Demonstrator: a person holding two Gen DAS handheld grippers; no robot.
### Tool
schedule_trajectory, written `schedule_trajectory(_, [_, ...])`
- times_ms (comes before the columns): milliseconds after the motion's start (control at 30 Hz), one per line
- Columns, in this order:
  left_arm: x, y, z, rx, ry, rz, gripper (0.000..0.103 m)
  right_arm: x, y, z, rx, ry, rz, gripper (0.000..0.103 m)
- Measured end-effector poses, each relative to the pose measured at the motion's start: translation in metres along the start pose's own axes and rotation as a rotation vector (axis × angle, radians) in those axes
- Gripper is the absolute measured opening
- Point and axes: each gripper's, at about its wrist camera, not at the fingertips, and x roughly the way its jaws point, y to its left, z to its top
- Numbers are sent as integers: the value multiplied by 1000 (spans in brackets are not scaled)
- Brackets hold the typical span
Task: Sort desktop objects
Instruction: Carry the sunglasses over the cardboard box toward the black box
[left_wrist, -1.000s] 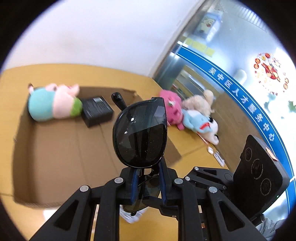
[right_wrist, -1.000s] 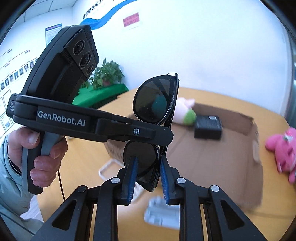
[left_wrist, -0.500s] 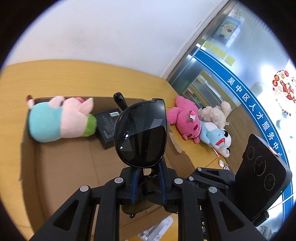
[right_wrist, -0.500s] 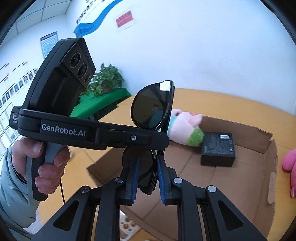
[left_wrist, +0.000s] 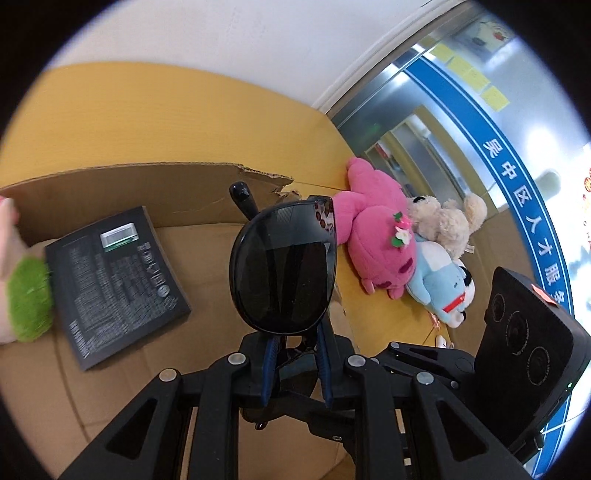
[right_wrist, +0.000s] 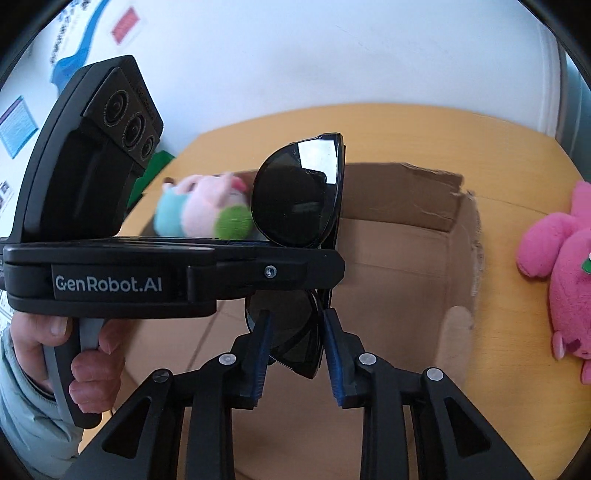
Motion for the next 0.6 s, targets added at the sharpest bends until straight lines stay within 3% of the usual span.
schedule_trajectory(300, [70,25,19,-70,122,11,18,49,-51,13,91,152,-83,30])
schedule_trajectory(533, [82,23,23,-73,152,41,19,52,-53,19,81,161,-146,31])
schedule_trajectory(600, [78,19,25,-63,142,54,19,53,-48,17,59,165,-180,37])
